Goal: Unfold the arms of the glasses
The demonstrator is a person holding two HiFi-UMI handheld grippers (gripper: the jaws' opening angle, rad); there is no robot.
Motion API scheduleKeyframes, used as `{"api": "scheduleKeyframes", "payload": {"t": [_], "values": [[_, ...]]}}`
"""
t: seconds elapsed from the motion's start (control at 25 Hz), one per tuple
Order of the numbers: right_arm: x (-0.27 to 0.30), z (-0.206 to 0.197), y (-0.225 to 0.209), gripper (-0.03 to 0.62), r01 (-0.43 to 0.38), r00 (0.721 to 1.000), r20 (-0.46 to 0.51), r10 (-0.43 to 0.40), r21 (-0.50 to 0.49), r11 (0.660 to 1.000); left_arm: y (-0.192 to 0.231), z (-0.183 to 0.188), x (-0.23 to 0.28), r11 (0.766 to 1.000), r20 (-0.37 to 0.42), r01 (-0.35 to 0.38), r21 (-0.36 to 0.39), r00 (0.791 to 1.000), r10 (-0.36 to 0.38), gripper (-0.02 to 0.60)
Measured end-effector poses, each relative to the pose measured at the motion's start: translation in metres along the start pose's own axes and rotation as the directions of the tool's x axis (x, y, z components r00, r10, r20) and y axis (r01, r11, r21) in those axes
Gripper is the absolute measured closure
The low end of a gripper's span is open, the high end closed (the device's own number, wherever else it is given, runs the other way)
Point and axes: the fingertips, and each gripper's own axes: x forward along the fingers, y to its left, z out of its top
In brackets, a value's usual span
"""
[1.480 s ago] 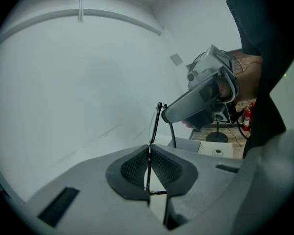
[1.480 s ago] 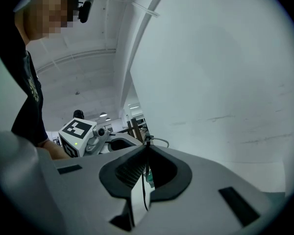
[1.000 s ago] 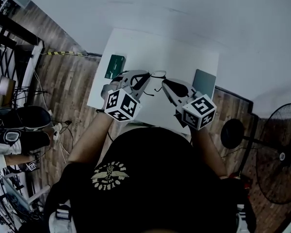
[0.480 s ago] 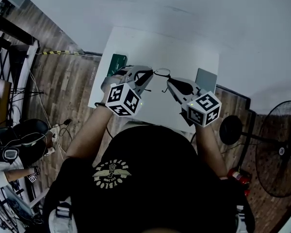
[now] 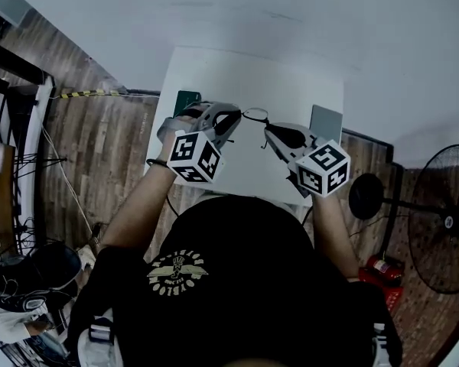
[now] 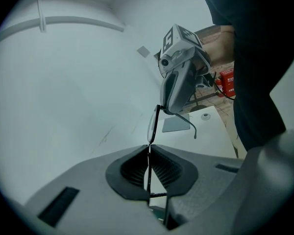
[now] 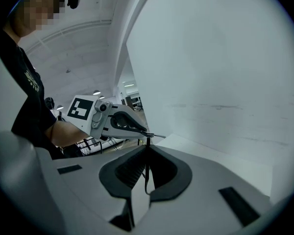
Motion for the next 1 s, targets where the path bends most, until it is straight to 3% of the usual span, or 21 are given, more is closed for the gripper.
{"api": "scheduleKeyframes", "payload": {"t": [0.24, 0.4, 0.52, 0.68, 0.88, 1.0], "values": [[0.008, -0.007, 0.003, 0.576, 0.016, 0.998, -0.056, -0.017, -0.01, 1.0, 0.0, -0.007, -0.003, 0.997, 0.006, 0.039, 0.06, 0.999, -0.04, 0.56], [0.012, -0.007, 0.007, 0.576, 0.031, 0.998, -0.059, -0.031, 0.004, 0.999, 0.0, -0.011, -0.003, 0.998, 0.024, 0.05, 0.047, 0.998, -0.051, 0.56], [0.012, -0.007, 0.006, 0.568, 0.06, 0.998, -0.027, -0.059, 0.015, 0.998, -0.002, -0.013, 0.0, 0.997, 0.05, 0.066, -0.037, 0.997, -0.064, 0.561], [0.007, -0.007, 0.004, 0.488, 0.096, 0.995, 0.025, -0.098, 0.052, 0.994, -0.012, -0.016, 0.001, 0.983, 0.082, 0.084, -0.164, 0.994, -0.071, 0.561], [-0.009, -0.006, 0.003, 0.462, 0.134, 0.984, 0.102, -0.145, 0.105, 0.985, -0.02, -0.02, 0.004, 0.945, 0.144, 0.076, -0.319, 0.989, -0.031, 0.561], [-0.028, -0.003, -0.001, 0.462, 0.162, 0.969, 0.167, -0.181, 0.125, 0.979, -0.021, -0.019, 0.007, 0.896, 0.188, 0.092, -0.434, 0.982, -0.01, 0.561]]}}
